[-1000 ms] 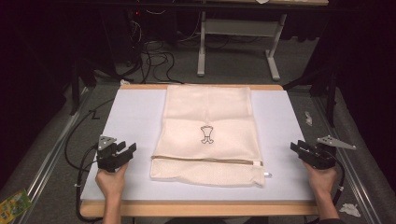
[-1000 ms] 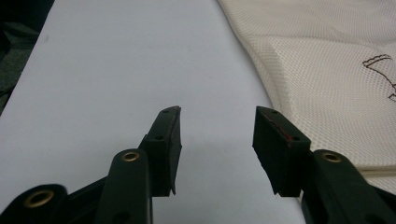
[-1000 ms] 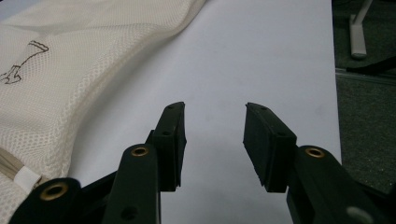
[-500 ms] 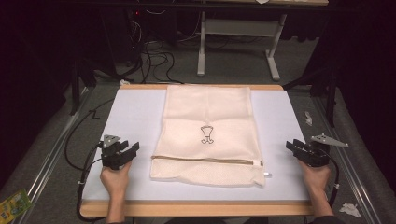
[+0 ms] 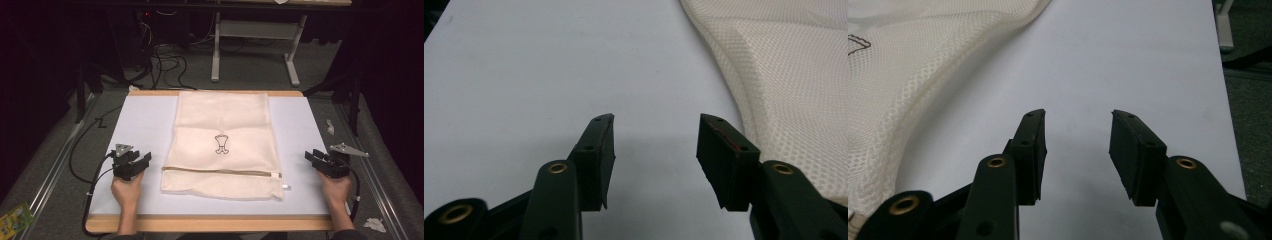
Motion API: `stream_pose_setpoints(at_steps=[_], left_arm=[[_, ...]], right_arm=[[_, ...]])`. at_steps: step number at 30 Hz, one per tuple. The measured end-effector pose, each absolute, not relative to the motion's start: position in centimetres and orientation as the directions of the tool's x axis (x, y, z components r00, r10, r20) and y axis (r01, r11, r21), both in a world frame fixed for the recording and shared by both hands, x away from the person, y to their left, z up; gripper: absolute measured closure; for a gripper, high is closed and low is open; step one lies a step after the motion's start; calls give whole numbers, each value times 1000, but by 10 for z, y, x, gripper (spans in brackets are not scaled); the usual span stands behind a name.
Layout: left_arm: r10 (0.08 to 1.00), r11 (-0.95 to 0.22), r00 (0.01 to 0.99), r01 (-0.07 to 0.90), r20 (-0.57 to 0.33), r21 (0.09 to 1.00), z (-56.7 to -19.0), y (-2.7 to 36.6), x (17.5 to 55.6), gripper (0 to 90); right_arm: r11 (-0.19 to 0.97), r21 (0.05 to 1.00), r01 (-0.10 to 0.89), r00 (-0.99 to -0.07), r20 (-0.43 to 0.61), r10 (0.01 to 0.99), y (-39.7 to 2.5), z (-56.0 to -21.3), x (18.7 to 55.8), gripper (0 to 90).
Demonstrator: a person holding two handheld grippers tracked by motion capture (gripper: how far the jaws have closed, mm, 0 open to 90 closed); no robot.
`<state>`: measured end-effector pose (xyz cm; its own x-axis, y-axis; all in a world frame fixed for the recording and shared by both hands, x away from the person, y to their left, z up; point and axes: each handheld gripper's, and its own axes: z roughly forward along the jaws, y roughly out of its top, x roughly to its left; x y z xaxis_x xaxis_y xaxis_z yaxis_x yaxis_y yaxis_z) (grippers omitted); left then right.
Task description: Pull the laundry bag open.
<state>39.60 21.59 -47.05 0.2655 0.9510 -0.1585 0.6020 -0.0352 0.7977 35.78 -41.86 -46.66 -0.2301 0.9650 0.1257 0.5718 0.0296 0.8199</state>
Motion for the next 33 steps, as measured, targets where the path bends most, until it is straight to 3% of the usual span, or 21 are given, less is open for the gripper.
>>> stream_pose_setpoints(at_steps=[33], left_arm=[[965,-46,231,619,-126,784,-484,210,406,488]], right_arm=[[62,793,606,-226,98,969,-409,-474,366,542]])
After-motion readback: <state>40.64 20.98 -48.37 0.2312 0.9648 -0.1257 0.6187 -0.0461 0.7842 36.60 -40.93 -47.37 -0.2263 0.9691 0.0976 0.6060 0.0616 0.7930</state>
